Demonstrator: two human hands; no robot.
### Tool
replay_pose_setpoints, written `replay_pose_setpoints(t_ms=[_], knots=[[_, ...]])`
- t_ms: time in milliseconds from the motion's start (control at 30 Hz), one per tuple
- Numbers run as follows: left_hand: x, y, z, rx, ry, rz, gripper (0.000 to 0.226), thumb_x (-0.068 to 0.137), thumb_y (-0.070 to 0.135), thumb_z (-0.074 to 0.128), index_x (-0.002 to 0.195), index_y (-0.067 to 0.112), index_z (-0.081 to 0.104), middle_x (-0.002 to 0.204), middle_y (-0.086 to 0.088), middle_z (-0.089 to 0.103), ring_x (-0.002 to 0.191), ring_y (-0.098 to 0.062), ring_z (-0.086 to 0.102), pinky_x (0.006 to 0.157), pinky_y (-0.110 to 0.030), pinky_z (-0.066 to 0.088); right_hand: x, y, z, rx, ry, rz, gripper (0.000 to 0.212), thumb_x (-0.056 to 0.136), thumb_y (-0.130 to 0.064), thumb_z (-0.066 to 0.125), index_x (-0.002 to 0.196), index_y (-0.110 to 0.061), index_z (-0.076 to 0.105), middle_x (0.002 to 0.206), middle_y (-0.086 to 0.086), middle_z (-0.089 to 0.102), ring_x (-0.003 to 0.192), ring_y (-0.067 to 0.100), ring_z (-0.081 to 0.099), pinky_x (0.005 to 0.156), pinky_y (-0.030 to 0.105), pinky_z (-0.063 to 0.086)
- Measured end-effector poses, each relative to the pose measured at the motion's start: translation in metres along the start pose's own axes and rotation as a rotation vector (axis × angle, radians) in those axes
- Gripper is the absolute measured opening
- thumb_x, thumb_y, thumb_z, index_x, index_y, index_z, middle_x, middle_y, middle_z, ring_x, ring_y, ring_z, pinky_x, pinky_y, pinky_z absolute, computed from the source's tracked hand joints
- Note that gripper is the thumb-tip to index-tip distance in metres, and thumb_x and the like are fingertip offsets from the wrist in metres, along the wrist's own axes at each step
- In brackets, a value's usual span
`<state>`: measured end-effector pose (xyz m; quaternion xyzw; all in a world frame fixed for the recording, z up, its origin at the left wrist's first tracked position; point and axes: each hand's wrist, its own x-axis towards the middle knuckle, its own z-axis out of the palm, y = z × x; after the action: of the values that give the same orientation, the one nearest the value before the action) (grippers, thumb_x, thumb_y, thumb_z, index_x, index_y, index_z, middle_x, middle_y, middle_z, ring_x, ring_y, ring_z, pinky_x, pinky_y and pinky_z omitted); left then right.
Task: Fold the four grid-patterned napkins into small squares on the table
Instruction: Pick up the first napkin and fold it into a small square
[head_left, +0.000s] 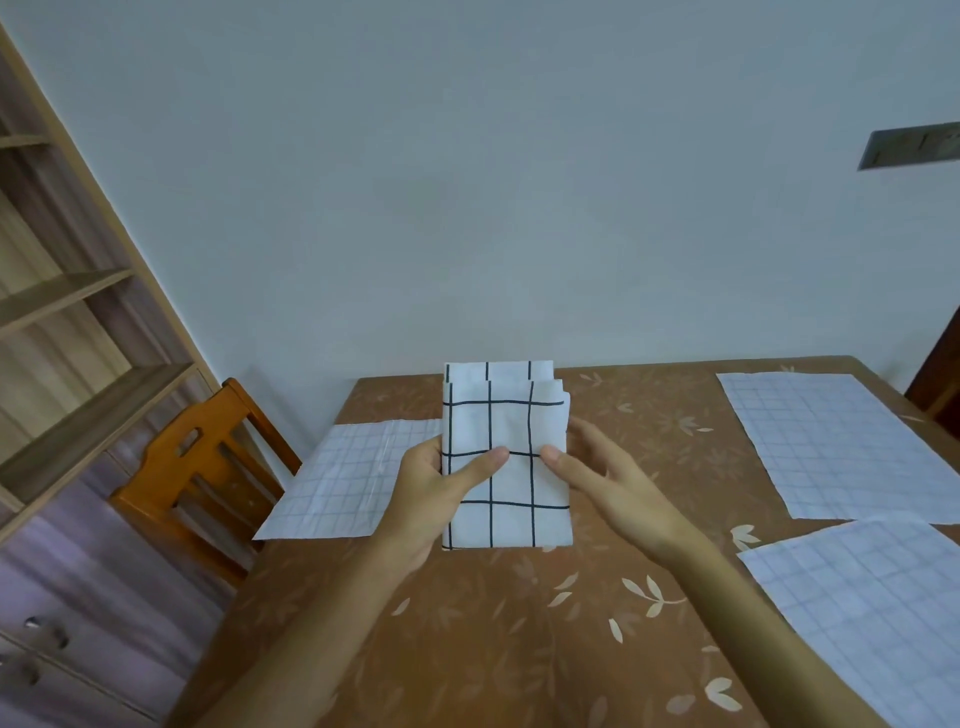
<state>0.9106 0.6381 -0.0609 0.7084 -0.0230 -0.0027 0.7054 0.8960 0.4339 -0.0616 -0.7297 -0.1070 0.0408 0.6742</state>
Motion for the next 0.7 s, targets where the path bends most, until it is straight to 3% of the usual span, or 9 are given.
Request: replay_pose_setpoints(t_ms=[100,233,333,467,533,700], knots=[[-0.002,0.0,0.007,0.021,-0.01,0.005,0.026,0.083,0.021,0.08,0.108,0.021,0.074,0.103,0.004,0.08,0.095,-0.015,0.077,0.08,-0.035,0.063,0.0,0.003,0.014,0.005,-0.007,-0.044,0.033,0.099,-0.039,0.054,0.131,-0.032,0.056,0.121,-0.016,0.07,0.109,0.002,0.067,0.089,0.023,0.056],[-0.004,0.0,0.011,0.087,-0.027,0.034,0.02,0.087,0.026,0.077,0.106,0.027,0.072,0.099,0.011,0.08,0.093,-0.01,0.076,0.076,-0.027,0.062,0.004,0.001,0.021,-0.005,0.049,-0.094,0.028,0.104,-0.034,0.048,0.129,-0.03,0.058,0.118,-0.012,0.072,0.104,0.003,0.069,0.079,0.017,0.056],[-0.004,0.005,0.004,0.149,-0.113,0.029,0.012,0.093,0.023,0.07,0.104,0.029,0.072,0.097,0.015,0.079,0.093,-0.008,0.076,0.072,-0.022,0.06,0.006,0.003,0.016,-0.038,0.094,-0.125,0.025,0.103,-0.031,0.05,0.125,-0.027,0.06,0.113,-0.011,0.074,0.1,0.006,0.072,0.08,0.022,0.058],[-0.003,0.011,-0.01,0.228,-0.221,0.003,0.021,0.097,0.02,0.064,0.118,0.023,0.069,0.104,0.003,0.08,0.095,-0.018,0.077,0.072,-0.035,0.065,0.007,0.001,0.006,-0.023,0.144,-0.13,0.02,0.101,-0.027,0.055,0.117,-0.023,0.064,0.108,-0.008,0.075,0.096,0.01,0.073,0.078,0.027,0.059],[-0.004,0.011,-0.014,0.208,-0.203,0.01,0.02,0.098,0.019,0.063,0.117,0.022,0.07,0.103,0.001,0.08,0.094,-0.019,0.078,0.072,-0.038,0.065,0.006,0.0,0.001,0.006,0.107,-0.103,0.02,0.1,-0.025,0.057,0.117,-0.021,0.065,0.108,-0.007,0.076,0.096,0.012,0.074,0.079,0.028,0.06],[-0.005,0.01,-0.015,0.148,-0.166,0.004,0.019,0.099,0.018,0.061,0.115,0.023,0.07,0.105,0.002,0.08,0.097,-0.017,0.077,0.074,-0.026,0.062,0.004,-0.001,-0.01,0.031,-0.068,0.005,0.024,0.099,-0.014,0.059,0.12,-0.015,0.068,0.111,0.0,0.077,0.102,0.022,0.073,0.087,0.035,0.06]])
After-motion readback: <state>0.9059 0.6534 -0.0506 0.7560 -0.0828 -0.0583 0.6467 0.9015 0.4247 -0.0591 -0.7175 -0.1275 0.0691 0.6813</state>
